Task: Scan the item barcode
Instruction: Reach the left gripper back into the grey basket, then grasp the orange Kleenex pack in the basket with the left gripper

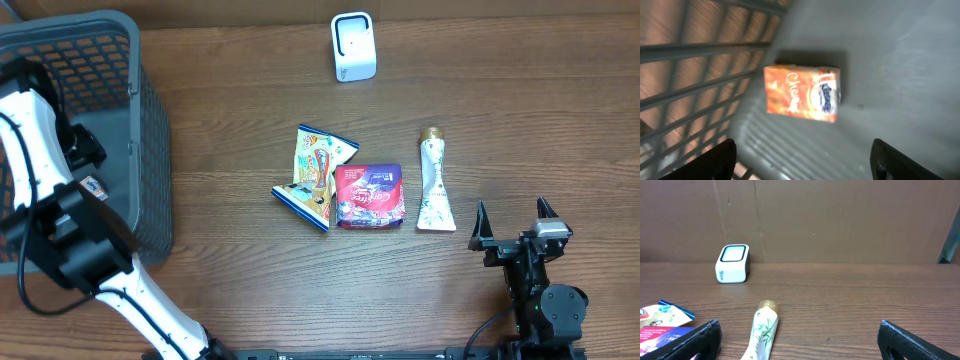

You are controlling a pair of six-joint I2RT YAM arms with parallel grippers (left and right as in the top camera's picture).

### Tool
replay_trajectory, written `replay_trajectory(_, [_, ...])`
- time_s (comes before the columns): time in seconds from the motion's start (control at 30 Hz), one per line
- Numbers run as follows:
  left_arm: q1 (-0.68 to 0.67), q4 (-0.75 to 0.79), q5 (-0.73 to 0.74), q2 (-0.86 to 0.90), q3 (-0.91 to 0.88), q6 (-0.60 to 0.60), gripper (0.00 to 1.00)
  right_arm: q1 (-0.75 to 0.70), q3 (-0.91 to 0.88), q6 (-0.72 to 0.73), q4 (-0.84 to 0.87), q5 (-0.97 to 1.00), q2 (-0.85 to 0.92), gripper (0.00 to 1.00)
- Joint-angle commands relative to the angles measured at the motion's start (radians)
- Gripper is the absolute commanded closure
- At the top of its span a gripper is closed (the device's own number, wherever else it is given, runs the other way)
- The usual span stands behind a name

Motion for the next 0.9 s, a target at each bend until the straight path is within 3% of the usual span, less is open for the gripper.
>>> replay_trajectory(0.0, [-0.023, 0.0, 0.053, -0.152, 0.004, 0.039, 0.23, 0.002, -0.01, -0.004, 0.006, 0.007, -0.007, 0.0])
replay_trajectory(0.17, [-0.042, -0.024, 0.053, -0.173, -0.009, 0.056, 0.22, 0.002, -0.01, -0.004, 0.006, 0.006, -0.007, 0.0])
replay_trajectory(0.43, [-0.045, 0.135, -0.034, -0.173, -0.275, 0.131, 0.18, 0.002, -0.01, -0.004, 0.006, 0.006, -0.007, 0.0])
replay_trajectory(0.87, [-0.041, 0.423, -0.029, -0.173, -0.497, 0.43, 0.18, 0.002, -0.01, -0.004, 0.006, 0.007, -0.007, 0.0])
